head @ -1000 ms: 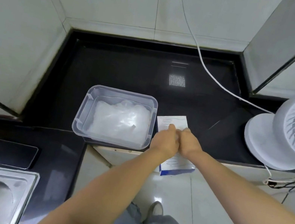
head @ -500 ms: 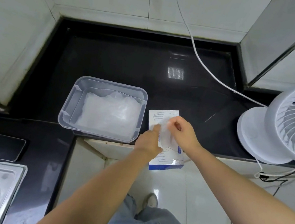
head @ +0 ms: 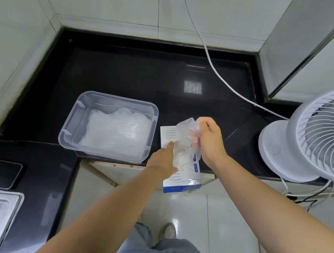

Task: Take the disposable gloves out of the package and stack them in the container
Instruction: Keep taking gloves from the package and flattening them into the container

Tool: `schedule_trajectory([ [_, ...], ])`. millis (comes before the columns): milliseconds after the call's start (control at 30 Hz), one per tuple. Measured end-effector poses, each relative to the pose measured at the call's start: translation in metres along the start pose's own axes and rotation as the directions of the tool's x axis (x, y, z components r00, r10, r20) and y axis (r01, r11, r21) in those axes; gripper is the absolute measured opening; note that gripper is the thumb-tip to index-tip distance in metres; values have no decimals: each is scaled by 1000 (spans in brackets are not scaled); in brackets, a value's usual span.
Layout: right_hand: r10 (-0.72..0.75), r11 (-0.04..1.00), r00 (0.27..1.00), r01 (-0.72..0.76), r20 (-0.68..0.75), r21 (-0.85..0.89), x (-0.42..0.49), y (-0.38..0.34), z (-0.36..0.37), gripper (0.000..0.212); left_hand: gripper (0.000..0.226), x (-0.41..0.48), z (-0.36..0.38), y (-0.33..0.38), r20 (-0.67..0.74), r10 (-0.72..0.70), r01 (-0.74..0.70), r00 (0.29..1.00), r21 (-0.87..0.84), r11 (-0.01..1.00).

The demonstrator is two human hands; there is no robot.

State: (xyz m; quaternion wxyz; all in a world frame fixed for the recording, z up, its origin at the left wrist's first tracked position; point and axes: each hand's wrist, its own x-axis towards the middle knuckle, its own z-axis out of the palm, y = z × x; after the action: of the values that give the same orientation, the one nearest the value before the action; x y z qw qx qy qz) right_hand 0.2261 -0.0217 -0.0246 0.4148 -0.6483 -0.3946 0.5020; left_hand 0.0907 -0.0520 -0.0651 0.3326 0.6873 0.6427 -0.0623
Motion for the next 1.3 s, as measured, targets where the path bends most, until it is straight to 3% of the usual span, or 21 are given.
schedule_trajectory([
  [167,283,947,959,-275,-24,168,-1,-6,1,19,91,1,-1,0,26,14,-15,1000,36,999],
  [267,439,898,895,-438,83,-27,-7,-8,-9,23,92,5,1,0,46,18,-21,999,83,996],
  [333,537,839,820,-493,197,-232,-13,-2,-17,23,92,7,1,1,52,17,-23,998,116,993],
  [400,597,796,757,-518,265,-314,-17,4,-20,16,90,8,3,1,64,13,-21,998,117,993],
  [533,530,804,699,-594,480,-23,-23,-7,-17,14,66,10,3,1,77,-26,23,997,41,999],
  [600,445,809,654,-587,611,39,-26,-21,-16,16,51,9,2,3,81,-34,27,996,93,995],
  [667,389,823,648,-564,654,69,-25,-31,-13,21,54,8,3,4,87,-10,-1,996,125,992],
  [733,364,851,726,-514,583,108,-23,-36,-8,22,53,9,3,2,82,23,-30,996,94,995],
  [800,327,924,860,-378,393,59,-19,-32,-4,17,40,10,1,-1,35,32,-32,999,10,999],
  [867,277,961,942,-272,191,-50,-17,-25,-3,22,30,9,-4,-2,-39,-23,13,999,-250,968],
  [967,229,973,973,-229,32,-4,-10,-14,-2,21,31,6,-22,8,-71,-169,61,983,-740,670],
  [1033,163,986,984,-164,-67,-6,-6,-12,-3,18,40,4,-36,21,-28,-206,66,978,-898,436],
  [1100,83,996,982,-86,-170,-11,-2,-13,-3,18,61,3,-49,33,28,-223,95,974,-951,294],
  [1167,26,999,978,-32,-206,-24,3,-17,1,19,66,7,-58,37,44,-227,119,973,-936,330],
  [1233,-8,998,980,-4,-201,-60,7,-19,4,19,44,12,-64,36,45,-244,152,969,-884,442],
  [1300,-37,996,981,20,-189,-90,9,-22,8,20,20,15,-70,31,21,-271,152,962,-868,472],
])
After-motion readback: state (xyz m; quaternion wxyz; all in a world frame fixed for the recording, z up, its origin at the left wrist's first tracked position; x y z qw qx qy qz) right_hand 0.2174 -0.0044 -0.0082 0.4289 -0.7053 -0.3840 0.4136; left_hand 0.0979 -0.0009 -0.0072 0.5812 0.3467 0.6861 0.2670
